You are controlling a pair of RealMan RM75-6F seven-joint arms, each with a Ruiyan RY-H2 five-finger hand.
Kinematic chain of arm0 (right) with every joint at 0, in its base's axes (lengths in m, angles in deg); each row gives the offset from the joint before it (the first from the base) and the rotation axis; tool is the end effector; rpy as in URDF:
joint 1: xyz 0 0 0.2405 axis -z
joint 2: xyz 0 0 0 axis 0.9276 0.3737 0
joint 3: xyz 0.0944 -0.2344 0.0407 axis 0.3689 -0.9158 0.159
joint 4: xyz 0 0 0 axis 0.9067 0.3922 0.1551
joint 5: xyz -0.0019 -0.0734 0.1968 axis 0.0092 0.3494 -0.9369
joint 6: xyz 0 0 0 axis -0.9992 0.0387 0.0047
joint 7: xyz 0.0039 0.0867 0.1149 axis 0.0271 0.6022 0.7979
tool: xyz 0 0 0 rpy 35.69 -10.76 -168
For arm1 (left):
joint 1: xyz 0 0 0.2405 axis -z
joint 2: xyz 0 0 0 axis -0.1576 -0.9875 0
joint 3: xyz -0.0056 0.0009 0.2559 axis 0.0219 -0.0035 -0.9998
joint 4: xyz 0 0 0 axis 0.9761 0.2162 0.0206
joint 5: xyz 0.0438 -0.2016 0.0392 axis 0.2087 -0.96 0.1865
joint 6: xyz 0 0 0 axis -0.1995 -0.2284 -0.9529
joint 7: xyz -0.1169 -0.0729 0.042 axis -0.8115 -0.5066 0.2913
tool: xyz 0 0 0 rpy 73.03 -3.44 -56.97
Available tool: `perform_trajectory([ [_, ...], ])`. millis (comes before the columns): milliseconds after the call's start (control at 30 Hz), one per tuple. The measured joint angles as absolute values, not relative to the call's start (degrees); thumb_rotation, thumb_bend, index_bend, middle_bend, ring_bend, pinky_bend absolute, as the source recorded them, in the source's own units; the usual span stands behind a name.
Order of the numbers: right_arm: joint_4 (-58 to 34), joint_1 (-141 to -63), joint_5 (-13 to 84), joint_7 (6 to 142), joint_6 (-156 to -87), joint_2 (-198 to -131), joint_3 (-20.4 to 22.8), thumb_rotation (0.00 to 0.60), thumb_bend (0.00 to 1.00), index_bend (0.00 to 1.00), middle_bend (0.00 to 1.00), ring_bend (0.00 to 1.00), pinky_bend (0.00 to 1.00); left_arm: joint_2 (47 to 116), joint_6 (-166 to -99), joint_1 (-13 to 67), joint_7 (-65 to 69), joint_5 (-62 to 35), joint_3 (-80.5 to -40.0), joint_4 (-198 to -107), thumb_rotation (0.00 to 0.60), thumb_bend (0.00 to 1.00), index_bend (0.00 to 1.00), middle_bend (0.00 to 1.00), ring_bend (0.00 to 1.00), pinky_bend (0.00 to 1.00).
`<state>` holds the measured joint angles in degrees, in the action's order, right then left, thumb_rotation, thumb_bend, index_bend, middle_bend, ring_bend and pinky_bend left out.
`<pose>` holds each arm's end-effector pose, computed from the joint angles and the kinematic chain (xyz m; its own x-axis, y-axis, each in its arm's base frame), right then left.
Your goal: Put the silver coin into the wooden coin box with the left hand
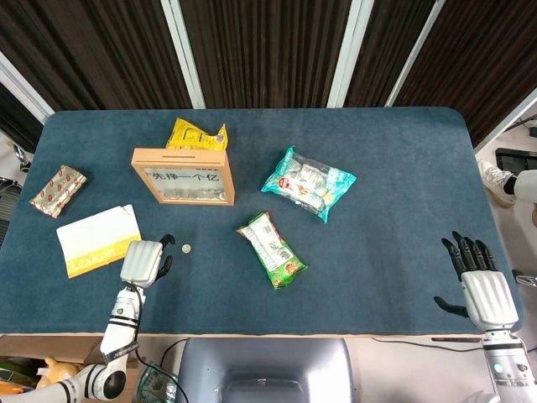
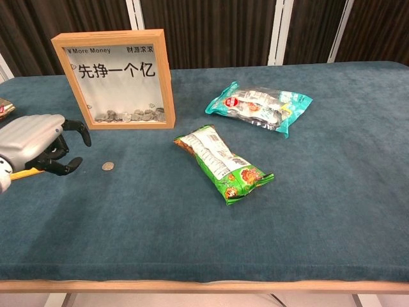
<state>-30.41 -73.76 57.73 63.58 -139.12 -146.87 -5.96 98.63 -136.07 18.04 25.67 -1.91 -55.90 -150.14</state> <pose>-0.3096 -0.1858 0.1412 0.4964 -0.0555 0.8663 -0.8679 -0.0142 0.4965 -0.2236 0.3118 -0.0246 0.4994 0.0667 0.8638 0.8614 -0.1447 -0.4869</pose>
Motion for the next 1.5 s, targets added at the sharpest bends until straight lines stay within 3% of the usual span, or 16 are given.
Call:
perform_trajectory([
  [433, -30.31, -73.9, 57.32, 62.45, -138.89, -147.35, -5.97, 0.6, 0.21, 0.0, 0.0, 0.0, 0.0, 103.39, -133.77, 20.71, 30.48, -6.24, -55.49, -142.02, 0.6, 0.39, 0.38, 1.0, 1.0, 1.0],
  [1500, -31.37, -73.98, 56.33, 62.18, -138.21, -146.92, -6.24, 0.6, 0.21, 0.0, 0.0, 0.0, 0.0, 109.24, -134.88, 22.82, 30.6, -4.69, -57.25, -134.8, 0.6, 0.39, 0.43, 1.0, 1.0, 1.0],
])
